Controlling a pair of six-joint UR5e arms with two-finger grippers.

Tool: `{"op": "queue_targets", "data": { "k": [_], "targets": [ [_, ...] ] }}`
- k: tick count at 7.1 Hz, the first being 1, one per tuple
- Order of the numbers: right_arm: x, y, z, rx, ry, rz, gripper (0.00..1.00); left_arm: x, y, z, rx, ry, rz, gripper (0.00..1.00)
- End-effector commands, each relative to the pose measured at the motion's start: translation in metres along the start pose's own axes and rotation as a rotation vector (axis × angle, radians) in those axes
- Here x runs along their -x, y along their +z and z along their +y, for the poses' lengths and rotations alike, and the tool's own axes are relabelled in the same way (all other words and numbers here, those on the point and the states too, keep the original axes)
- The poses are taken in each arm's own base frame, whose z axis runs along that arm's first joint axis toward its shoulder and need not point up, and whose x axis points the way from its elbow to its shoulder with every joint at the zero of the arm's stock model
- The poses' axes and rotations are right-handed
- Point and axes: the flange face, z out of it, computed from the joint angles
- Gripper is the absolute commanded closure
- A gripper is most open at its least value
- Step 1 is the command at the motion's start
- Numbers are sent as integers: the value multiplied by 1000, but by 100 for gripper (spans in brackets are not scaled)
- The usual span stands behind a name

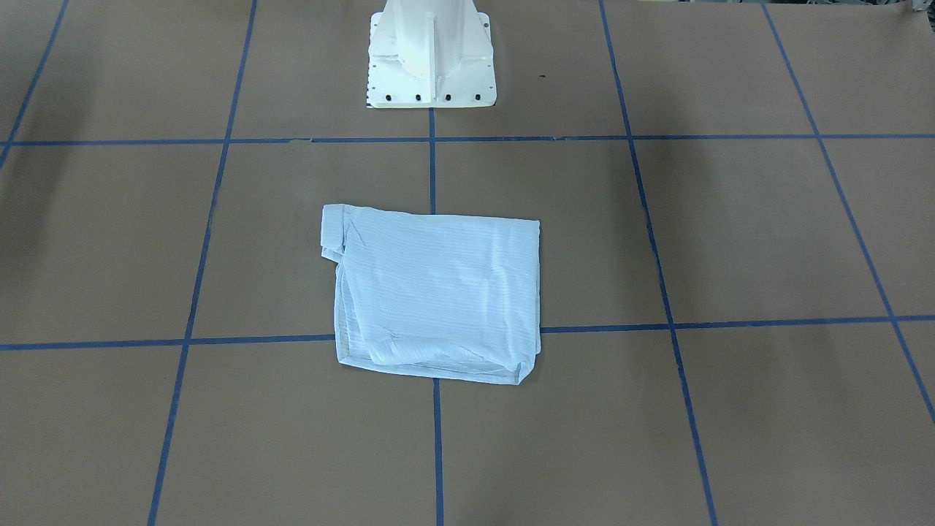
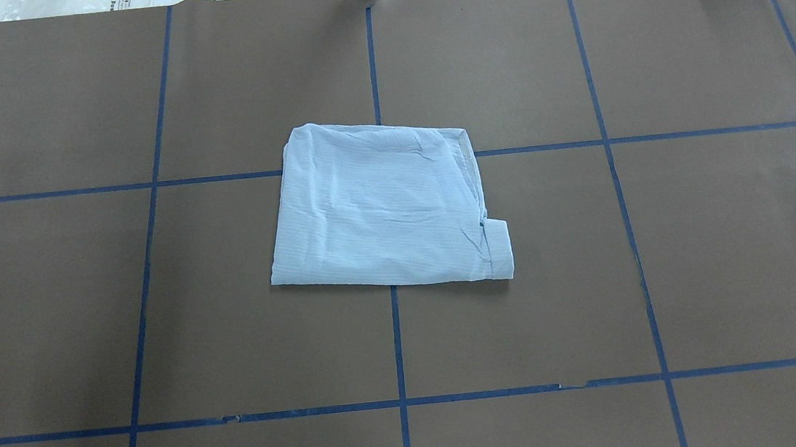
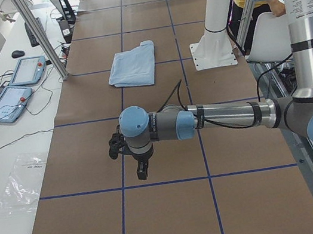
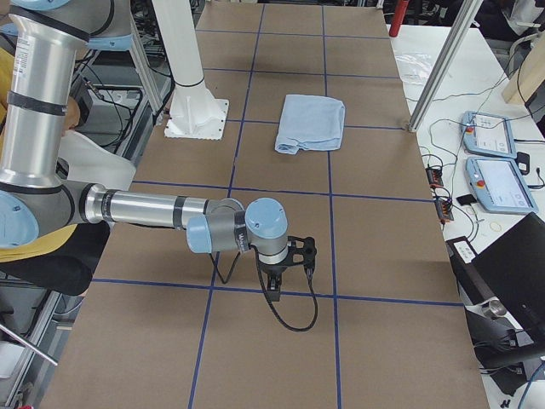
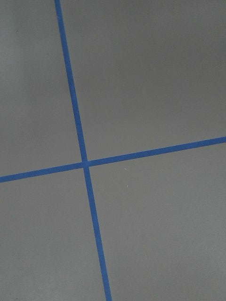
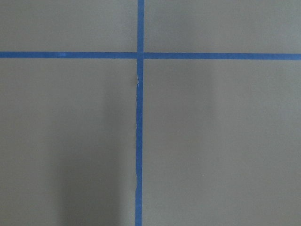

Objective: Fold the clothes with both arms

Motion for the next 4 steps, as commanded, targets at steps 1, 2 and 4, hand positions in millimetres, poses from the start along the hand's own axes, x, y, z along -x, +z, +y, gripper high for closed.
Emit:
{"op": "queue_targets", "data": {
  "k": [1,2,4],
  "targets": [
    [9,-10,1,-14,-13,-7,0,0,0,0,0,0,0,0],
    [10,-10,0,-9,-14,-2,0,1,1,0,2,-2,0,0],
    [14,-2,3,30,-84,0,0,2,2,1,5,-6,0,0]
  ]
}}
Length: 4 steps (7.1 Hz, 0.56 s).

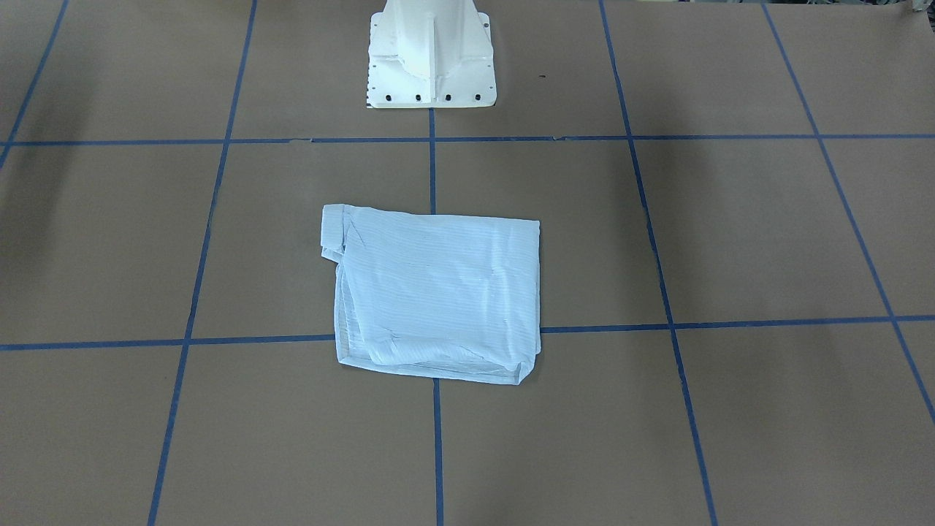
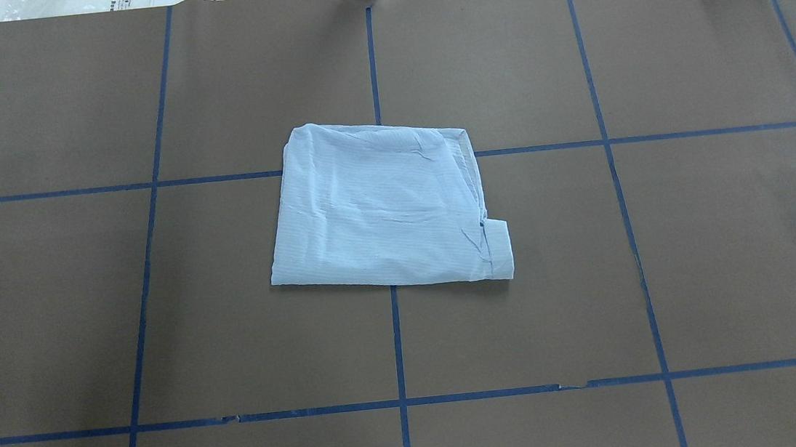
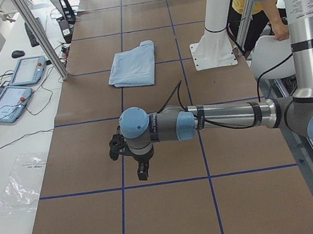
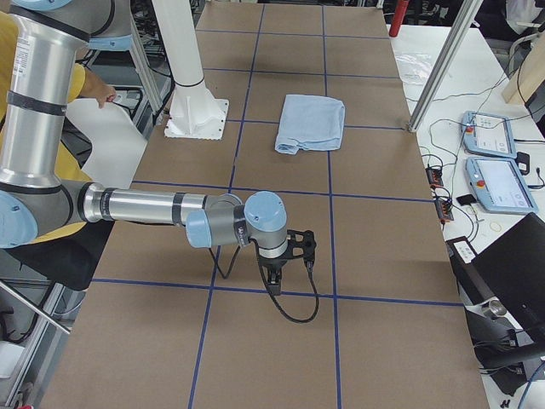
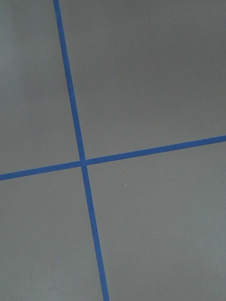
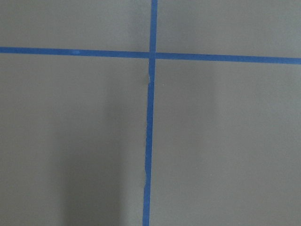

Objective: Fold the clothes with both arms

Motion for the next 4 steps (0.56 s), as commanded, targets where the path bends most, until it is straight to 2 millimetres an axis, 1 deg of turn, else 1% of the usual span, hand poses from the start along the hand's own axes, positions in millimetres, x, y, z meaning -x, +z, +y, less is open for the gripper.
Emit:
{"op": "queue_targets", "data": {
  "k": [1,3,4],
  "targets": [
    [7,-9,4,54,-23,5,0,2,2,0,4,-4,0,0],
    [5,-10,10,71,-5,11,0,2,2,0,4,-4,0,0],
    [5,-11,9,68,-8,9,0,2,1,0,3,-3,0,0]
  ]
}}
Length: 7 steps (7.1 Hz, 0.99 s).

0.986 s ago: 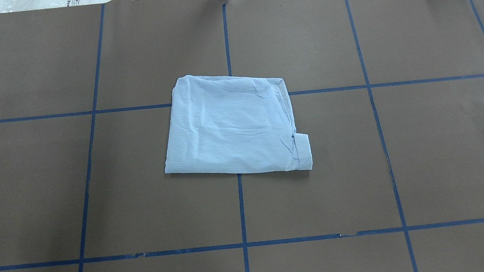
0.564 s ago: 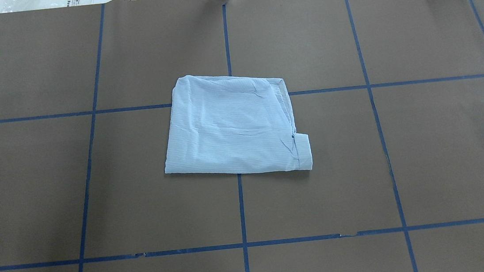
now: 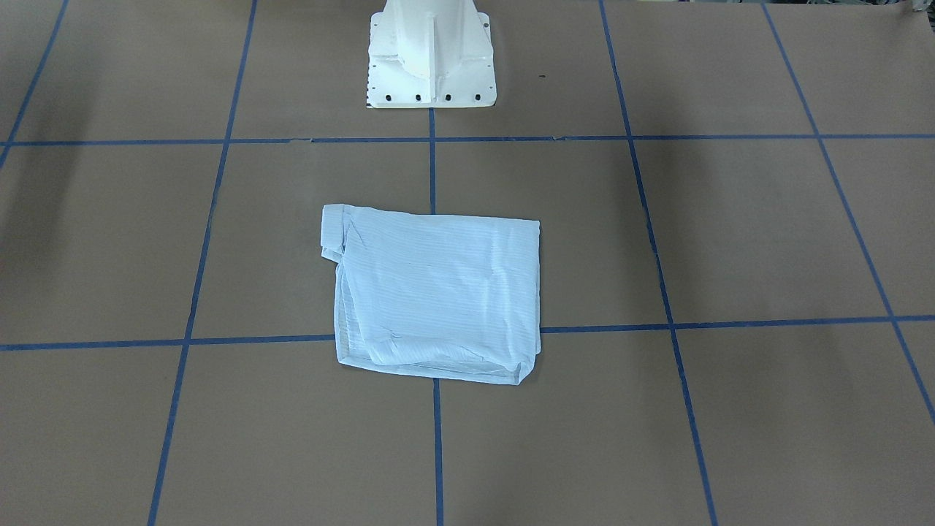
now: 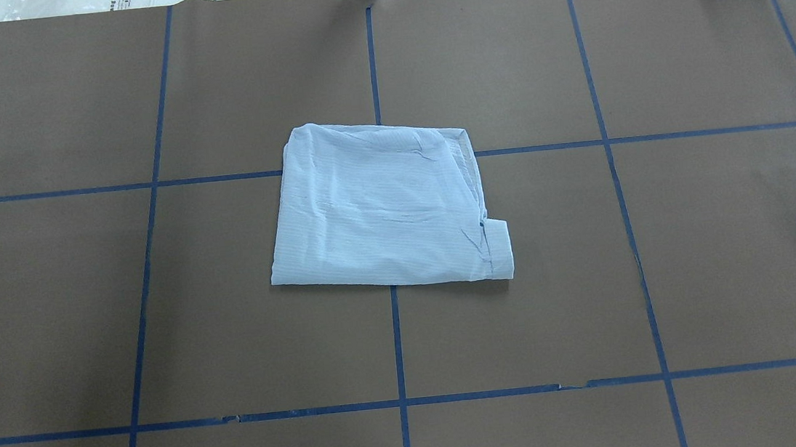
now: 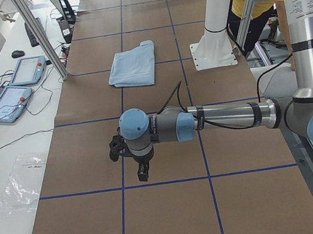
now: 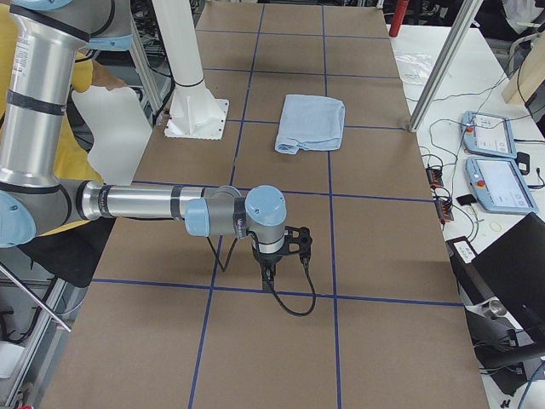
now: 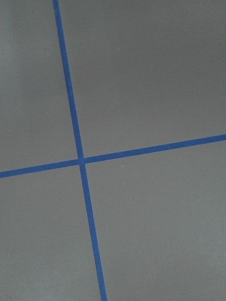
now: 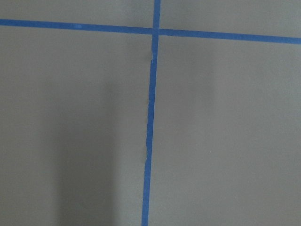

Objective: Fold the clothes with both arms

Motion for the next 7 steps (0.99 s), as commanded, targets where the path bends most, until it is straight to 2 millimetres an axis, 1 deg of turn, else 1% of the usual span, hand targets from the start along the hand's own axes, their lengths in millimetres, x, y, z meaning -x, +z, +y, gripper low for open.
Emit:
{"op": "queue_targets", "data": {
  "k": [1,4,6,7],
  "targets": [
    [1,-1,0,0,-1,-1,0,0,0,0,-1,1,0,0],
    [2,-1,0,0,-1,-6,0,1,1,1,2,-2,0,0],
    [2,-1,0,-1,-2,-10,0,4,4,8,10,-11,1,0],
    [2,-1,0,-1,-1,-10,0,4,4,8,10,-11,1,0]
  ]
}}
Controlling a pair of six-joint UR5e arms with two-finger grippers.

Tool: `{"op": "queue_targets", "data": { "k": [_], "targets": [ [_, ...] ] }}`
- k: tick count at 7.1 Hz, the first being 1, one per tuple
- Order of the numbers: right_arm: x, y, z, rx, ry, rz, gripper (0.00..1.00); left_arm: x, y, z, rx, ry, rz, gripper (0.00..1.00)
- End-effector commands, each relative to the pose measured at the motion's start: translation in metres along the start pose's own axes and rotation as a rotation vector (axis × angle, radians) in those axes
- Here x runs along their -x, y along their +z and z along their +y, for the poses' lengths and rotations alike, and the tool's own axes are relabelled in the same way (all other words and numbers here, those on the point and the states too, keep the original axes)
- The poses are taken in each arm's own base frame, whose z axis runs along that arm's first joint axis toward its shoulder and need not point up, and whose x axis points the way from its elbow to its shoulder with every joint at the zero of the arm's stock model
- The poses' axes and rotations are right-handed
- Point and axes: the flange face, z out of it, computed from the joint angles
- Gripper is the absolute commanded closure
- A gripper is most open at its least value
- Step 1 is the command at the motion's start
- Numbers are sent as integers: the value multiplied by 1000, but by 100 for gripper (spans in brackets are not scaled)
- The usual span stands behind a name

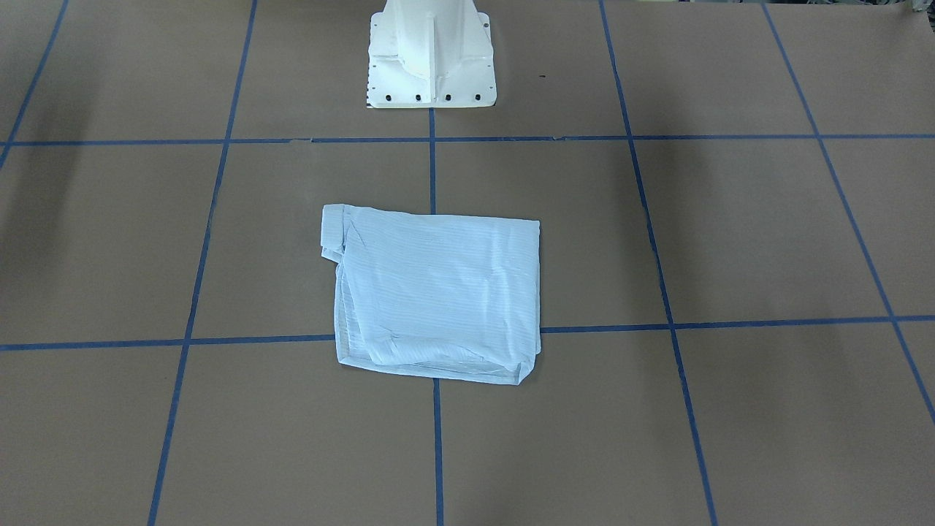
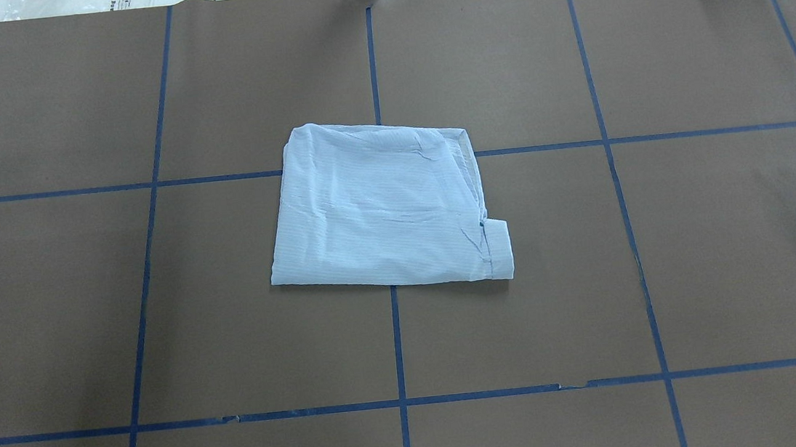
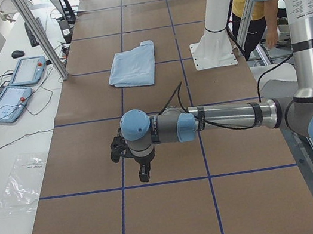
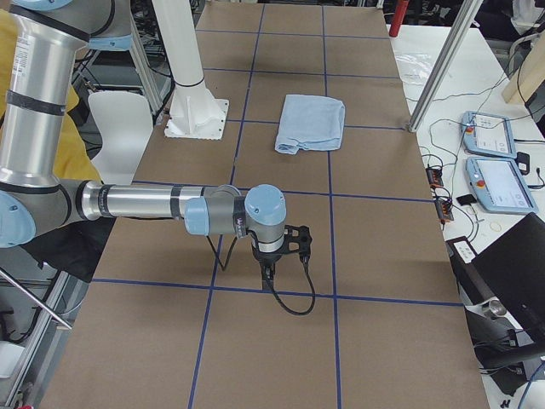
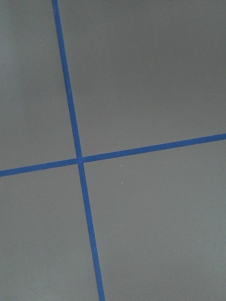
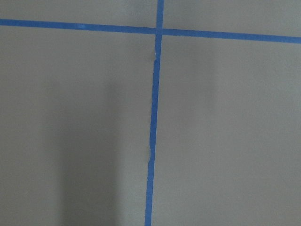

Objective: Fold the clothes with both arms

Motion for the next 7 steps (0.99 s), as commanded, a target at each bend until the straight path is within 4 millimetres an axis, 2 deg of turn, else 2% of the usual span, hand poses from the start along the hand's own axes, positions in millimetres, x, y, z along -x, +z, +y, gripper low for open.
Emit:
{"op": "queue_targets", "data": {
  "k": [1,7],
  "targets": [
    [0,0,0,0,1,-3,0,1,1,1,2,-2,0,0],
    [3,-1,-4,-12,-3,-5,0,-3,-2,-4,-38,47,-4,0]
  ]
}}
